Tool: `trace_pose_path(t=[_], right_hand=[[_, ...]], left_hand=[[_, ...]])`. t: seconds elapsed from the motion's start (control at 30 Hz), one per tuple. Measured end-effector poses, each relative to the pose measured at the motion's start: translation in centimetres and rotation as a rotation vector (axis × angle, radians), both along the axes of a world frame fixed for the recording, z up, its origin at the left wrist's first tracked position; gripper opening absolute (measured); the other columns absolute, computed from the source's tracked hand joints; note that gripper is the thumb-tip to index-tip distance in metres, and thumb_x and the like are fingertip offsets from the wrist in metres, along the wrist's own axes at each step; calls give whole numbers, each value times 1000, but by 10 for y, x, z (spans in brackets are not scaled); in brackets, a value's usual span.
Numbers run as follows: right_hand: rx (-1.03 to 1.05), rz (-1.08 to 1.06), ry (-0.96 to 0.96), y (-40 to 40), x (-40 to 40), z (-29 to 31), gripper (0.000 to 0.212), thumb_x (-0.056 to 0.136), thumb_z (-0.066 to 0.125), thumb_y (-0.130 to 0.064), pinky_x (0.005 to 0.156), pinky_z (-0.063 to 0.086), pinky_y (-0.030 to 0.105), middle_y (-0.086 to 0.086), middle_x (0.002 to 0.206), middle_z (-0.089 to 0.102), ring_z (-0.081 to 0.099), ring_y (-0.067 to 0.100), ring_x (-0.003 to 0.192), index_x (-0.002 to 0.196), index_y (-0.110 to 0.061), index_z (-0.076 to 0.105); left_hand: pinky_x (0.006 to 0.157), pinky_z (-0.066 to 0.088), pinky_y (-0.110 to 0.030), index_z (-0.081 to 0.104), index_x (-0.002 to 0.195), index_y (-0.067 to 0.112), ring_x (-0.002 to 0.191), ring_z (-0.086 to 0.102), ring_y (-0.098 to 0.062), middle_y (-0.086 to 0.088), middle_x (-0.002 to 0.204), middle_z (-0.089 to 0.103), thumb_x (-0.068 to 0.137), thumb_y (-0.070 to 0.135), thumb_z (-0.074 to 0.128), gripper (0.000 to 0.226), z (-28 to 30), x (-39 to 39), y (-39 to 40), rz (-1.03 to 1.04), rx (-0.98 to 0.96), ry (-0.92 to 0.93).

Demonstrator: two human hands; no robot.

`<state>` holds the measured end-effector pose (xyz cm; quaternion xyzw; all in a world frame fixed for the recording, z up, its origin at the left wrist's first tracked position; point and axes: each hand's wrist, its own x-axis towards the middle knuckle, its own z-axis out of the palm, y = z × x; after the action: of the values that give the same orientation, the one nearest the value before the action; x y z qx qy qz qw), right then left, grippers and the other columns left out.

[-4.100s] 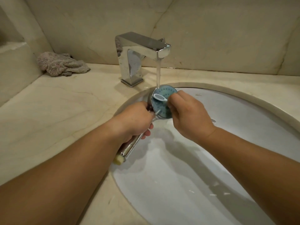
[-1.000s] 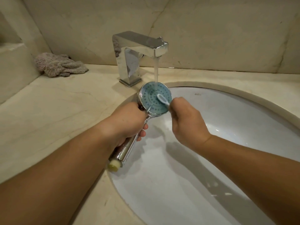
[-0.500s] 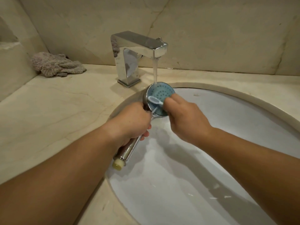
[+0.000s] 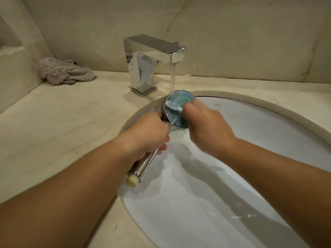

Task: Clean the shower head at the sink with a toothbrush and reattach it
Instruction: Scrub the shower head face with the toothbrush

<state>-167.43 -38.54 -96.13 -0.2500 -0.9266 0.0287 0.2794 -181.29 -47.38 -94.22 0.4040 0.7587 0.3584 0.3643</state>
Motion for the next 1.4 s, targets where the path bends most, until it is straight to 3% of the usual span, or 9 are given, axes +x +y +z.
trace_pose_path(t=[0.17, 0.3, 0.53, 0.63, 0.77, 0.9, 1.03, 1.23, 1.4], right_hand=[[-118, -180, 90, 16, 0, 4, 26, 89, 46, -8, 53, 36, 37, -1, 87, 41, 42, 30, 65, 84, -27, 29], [-22, -14, 6, 0, -1, -4, 17, 86, 50, -2, 51, 44, 41, 7, 94, 51, 47, 32, 60, 91, -18, 44], [22, 64, 37, 4, 4, -12, 21, 86, 49, -2, 45, 40, 36, 8, 88, 50, 45, 33, 55, 90, -19, 39], [-83, -117, 121, 17, 3, -8, 23, 91, 45, -5, 54, 44, 41, -1, 87, 45, 46, 32, 64, 86, -25, 35], [24, 40, 47, 3, 6, -13, 13, 86, 53, 3, 45, 36, 33, 8, 86, 49, 41, 31, 53, 89, -9, 50], [-118, -128, 177, 12, 5, -5, 25, 94, 46, -4, 52, 34, 34, -4, 82, 40, 39, 26, 61, 84, -26, 38], [-12, 24, 44, 6, 14, -17, 8, 87, 49, 1, 43, 41, 40, 11, 83, 48, 42, 34, 51, 87, -7, 51], [-29, 25, 58, 6, 13, -20, 12, 87, 51, 3, 40, 41, 42, 12, 83, 48, 40, 35, 49, 87, -8, 47], [-101, -88, 136, 13, 10, -12, 22, 94, 32, -21, 49, 46, 48, 8, 84, 48, 44, 36, 56, 88, -7, 47]], left_hand=[[48, 49, -27, 60, 119, 16, 57, 62, -17, -10, 86, 66, 108, 19, 43, 20, -1, -1, -1, 12, 18, -8], [52, 49, -31, 60, 119, 14, 56, 60, -19, -11, 83, 65, 108, 18, 42, 21, -3, -4, 1, 32, 16, -44], [51, 48, -30, 59, 120, 14, 56, 57, -20, -13, 83, 62, 108, 17, 41, 22, -3, -6, 0, 42, 18, -72], [52, 49, -30, 58, 121, 14, 57, 58, -19, -13, 85, 63, 108, 18, 41, 21, -1, -6, 0, 38, 27, -68], [50, 48, -30, 58, 120, 15, 57, 58, -20, -14, 86, 63, 107, 17, 41, 21, -1, -6, -1, 46, 25, -67], [55, 51, -33, 59, 111, 22, 57, 59, -22, -15, 87, 64, 106, 18, 41, 19, 1, -6, -3, 65, 79, -60], [54, 52, -31, 59, 109, 26, 59, 60, -21, -15, 89, 65, 104, 17, 42, 20, 3, -7, -6, 54, 78, -36], [51, 50, -30, 56, 100, 29, 62, 58, -22, -15, 89, 62, 105, 15, 40, 22, 6, -8, -8, 60, 75, -65], [55, 52, -33, 54, 111, 25, 63, 60, -21, -16, 95, 63, 107, 10, 43, 19, 14, -5, -12, 96, 82, -287]])
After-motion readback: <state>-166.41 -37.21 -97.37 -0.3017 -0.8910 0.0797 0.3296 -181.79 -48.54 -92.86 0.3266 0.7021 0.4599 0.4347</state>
